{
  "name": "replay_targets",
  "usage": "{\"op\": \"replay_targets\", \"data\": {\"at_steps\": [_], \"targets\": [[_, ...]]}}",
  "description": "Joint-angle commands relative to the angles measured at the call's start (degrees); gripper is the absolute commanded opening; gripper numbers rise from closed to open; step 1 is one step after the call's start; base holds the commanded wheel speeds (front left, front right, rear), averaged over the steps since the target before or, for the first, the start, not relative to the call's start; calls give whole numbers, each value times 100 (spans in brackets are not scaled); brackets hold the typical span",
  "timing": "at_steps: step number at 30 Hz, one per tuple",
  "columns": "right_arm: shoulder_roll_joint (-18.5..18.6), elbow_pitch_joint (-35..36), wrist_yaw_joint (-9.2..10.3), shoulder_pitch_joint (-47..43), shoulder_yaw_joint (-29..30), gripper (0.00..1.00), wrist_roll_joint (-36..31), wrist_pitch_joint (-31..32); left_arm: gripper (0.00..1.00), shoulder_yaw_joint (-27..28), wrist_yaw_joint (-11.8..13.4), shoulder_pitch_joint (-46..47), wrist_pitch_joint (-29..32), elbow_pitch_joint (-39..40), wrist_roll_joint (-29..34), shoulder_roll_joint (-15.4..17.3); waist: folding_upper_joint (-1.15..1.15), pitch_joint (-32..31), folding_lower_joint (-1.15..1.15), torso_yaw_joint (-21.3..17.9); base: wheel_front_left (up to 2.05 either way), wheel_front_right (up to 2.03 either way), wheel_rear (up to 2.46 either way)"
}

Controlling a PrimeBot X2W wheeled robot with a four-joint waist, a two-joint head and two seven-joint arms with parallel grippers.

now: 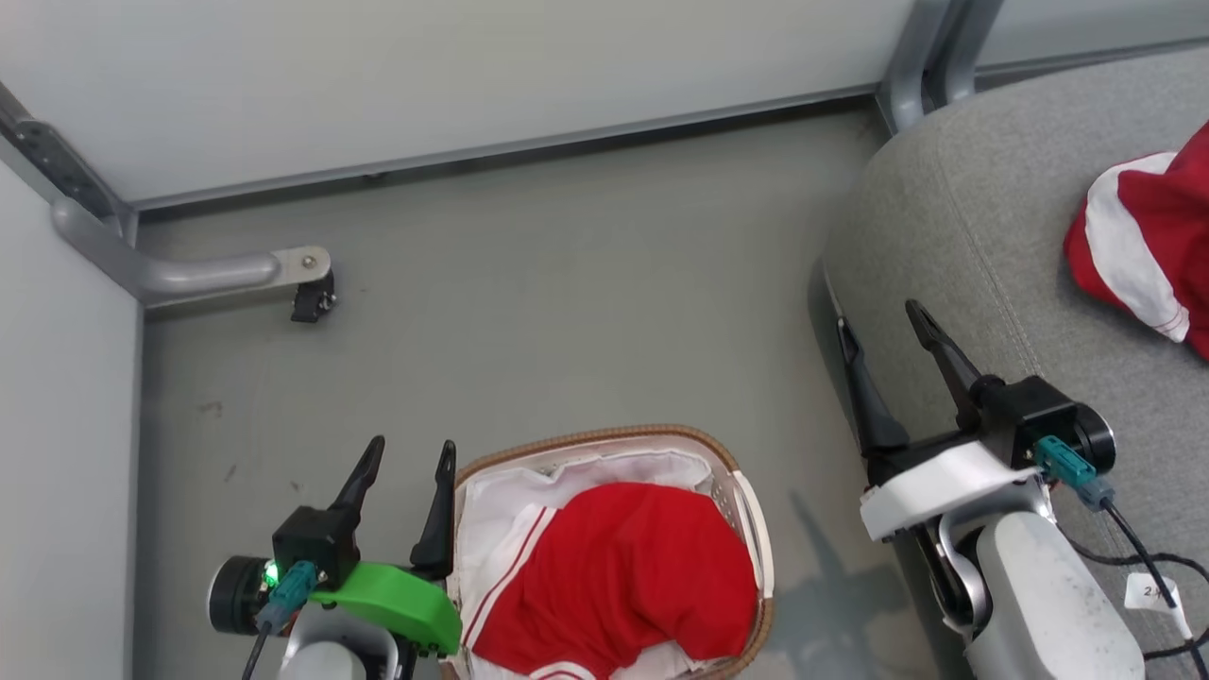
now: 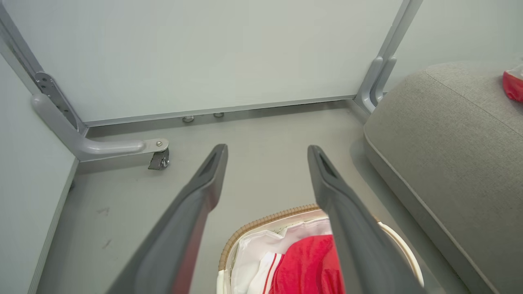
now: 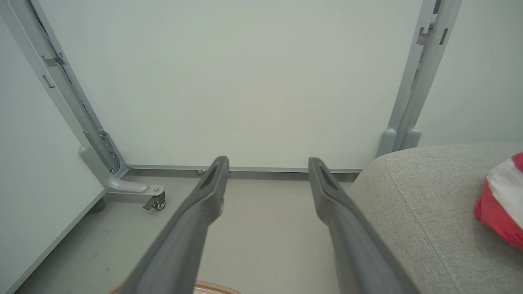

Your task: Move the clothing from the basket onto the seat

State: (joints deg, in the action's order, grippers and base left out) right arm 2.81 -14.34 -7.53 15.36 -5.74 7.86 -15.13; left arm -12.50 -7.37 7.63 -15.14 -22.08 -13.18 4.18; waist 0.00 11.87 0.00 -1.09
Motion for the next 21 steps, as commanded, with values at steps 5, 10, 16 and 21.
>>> {"op": "replay_targets", "data": {"at_steps": [5, 10, 16, 21], "targets": [[23, 279, 7, 429, -103, 100, 142, -3, 100, -347, -18, 626, -1, -214, -247, 200, 0, 1151, 0, -575, 0, 0, 0], [19, 704, 7, 810, -224, 100, 186, -3, 100, -755, -18, 1268, -2, -611, -478, 406, 0, 1832, 0, -856, 0, 0, 0], [15, 1116, 7, 1167, -401, 100, 454, -3, 100, -1299, -18, 1932, -2, -1038, -667, 695, 0, 2514, 0, -1169, 0, 0, 0], [16, 1327, 7, 1364, -512, 100, 630, -3, 100, -1642, -18, 2321, -2, -1287, -813, 840, 0, 2928, 0, -1383, 0, 0, 0]]}}
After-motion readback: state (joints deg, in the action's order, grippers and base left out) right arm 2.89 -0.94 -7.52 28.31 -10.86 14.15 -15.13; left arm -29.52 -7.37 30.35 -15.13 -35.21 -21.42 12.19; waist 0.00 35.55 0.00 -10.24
